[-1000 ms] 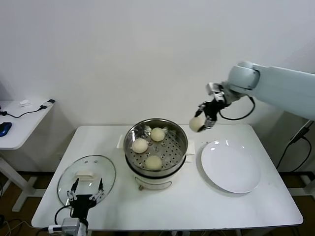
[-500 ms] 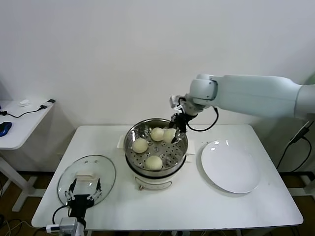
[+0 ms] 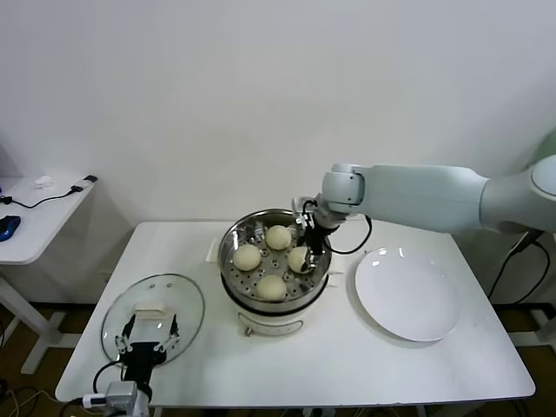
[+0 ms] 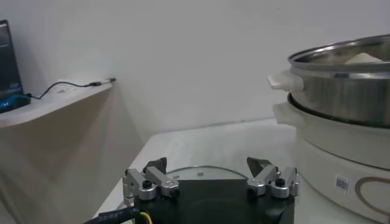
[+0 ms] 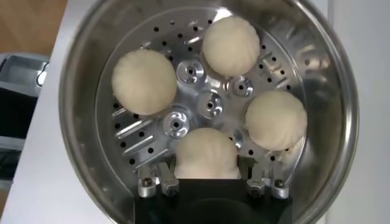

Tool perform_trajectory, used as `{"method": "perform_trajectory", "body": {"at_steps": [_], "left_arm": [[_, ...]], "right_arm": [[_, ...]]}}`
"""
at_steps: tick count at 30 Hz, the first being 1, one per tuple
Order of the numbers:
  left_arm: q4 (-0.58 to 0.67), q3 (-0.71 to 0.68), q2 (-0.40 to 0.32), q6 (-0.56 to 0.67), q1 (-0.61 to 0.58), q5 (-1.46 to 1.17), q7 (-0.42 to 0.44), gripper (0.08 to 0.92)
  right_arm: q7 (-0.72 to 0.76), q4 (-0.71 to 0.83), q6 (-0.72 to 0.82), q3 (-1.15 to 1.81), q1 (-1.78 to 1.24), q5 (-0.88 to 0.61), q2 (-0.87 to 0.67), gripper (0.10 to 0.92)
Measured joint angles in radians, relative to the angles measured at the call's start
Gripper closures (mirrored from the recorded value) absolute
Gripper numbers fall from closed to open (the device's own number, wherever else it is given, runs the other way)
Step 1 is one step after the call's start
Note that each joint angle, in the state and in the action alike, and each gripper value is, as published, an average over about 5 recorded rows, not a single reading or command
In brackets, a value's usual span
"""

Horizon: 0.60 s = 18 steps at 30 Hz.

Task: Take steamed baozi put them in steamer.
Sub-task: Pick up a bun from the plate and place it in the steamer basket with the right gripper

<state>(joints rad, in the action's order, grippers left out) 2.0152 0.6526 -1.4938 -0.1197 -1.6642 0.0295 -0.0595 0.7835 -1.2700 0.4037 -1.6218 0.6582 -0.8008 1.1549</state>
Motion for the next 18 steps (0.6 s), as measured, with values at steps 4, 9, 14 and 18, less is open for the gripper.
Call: {"method": "perform_trajectory", "body": {"at_steps": [4, 9, 14, 18], "left_arm": [[0.000, 0.001, 0.000, -0.001, 0.000, -0.001, 0.000, 0.177], [0.003, 0.004, 0.000, -0.001, -0.002, -0.001, 0.000, 0.177], [0.011, 0.006, 0.000, -0.002, -0.008, -0.001, 0.000, 0.177], [0.018, 0.007, -0.001, -0.002, -0.012, -0.001, 0.000, 0.177]], "right_arm": [[0.000, 0.003, 0.000, 0.006, -0.009, 0.008, -0.003, 0.350], [0.011, 0.011, -0.013, 0.021, -0.013, 0.010, -0.011, 0.250], [0.039, 0.017, -0.045, 0.042, -0.006, 0.004, -0.023, 0.205], [0.065, 0.017, -0.077, 0.065, 0.002, -0.010, -0.042, 0.203]]}}
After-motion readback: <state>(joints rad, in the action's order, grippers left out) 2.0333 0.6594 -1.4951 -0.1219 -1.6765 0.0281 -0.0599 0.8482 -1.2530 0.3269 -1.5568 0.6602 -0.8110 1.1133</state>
